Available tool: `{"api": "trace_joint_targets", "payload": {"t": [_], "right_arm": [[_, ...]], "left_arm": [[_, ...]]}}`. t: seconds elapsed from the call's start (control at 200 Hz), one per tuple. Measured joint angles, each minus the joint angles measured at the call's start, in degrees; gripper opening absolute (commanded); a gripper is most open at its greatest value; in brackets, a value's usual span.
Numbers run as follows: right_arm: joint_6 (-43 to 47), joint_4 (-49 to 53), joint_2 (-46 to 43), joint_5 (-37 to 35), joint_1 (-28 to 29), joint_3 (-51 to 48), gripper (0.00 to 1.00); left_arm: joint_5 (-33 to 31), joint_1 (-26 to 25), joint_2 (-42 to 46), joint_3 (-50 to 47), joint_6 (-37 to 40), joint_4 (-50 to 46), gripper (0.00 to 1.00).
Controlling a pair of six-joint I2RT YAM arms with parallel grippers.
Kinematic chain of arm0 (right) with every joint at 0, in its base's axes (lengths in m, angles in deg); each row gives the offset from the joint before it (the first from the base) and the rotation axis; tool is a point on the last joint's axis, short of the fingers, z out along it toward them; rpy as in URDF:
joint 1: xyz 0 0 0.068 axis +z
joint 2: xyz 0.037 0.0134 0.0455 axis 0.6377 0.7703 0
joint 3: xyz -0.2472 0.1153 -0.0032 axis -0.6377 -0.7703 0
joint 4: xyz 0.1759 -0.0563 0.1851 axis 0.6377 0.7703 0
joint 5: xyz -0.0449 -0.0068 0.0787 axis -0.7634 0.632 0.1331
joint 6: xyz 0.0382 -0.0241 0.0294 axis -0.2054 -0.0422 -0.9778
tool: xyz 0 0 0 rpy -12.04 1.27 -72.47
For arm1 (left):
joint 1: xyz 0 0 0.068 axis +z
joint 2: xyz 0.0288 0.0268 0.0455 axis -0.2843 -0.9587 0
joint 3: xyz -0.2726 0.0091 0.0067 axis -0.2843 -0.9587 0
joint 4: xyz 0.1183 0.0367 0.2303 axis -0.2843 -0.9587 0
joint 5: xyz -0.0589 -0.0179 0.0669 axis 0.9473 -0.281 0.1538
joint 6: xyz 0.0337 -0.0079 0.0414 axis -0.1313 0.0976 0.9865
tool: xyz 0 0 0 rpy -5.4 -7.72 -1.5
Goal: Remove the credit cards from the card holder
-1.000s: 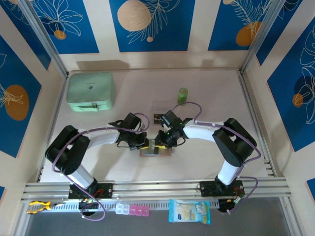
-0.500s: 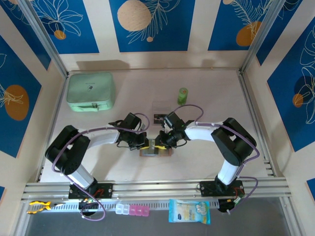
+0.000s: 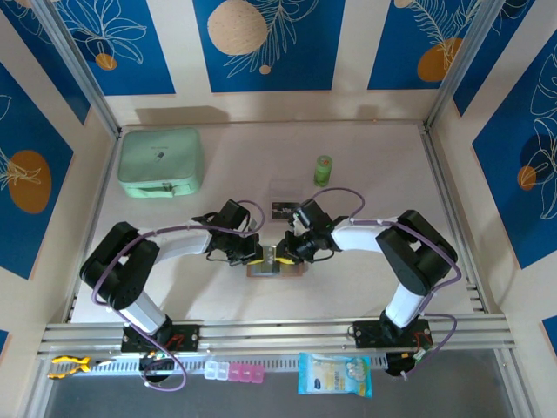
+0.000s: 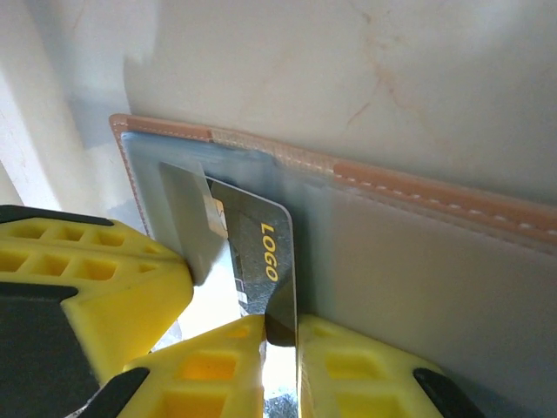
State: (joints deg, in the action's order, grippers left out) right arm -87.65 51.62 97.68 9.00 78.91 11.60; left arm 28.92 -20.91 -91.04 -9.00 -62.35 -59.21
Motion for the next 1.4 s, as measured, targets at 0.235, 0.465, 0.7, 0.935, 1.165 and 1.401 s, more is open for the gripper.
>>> {"api": "trace_joint_targets", "payload": {"t": [0.235,0.465,0.7,0.935,1.165,1.401], "right_arm": [[-0.2,-1.0,-1.3,0.2,-0.2,-0.2,0.16],[-0.2,-1.6,-1.3,0.3,-0.3,-0.2,0.13],[0.0,-0.7,-1.8,-0.3,-0.4,-0.2,0.1],[0.8,1.2,-5.0,-1.2,-1.6,-1.4,0.1],[2.9,5.3,-7.9,-2.6,-3.3,-1.7,0.1],[7.0,11.8,-10.6,-4.4,-4.1,-0.4,0.09]], "left_arm": [[-0.1,0.0,0.0,0.2,0.0,-0.4,0.0],[-0.2,0.0,0.0,0.2,0.0,-0.5,0.0],[-0.3,0.0,0.0,0.3,0.0,-0.6,0.0],[-0.4,0.0,0.0,0.3,0.0,-1.0,0.0],[-0.4,0.0,0.0,0.3,0.0,-1.0,0.0],[-0.4,0.0,0.0,0.3,0.0,-1.0,0.0]]}}
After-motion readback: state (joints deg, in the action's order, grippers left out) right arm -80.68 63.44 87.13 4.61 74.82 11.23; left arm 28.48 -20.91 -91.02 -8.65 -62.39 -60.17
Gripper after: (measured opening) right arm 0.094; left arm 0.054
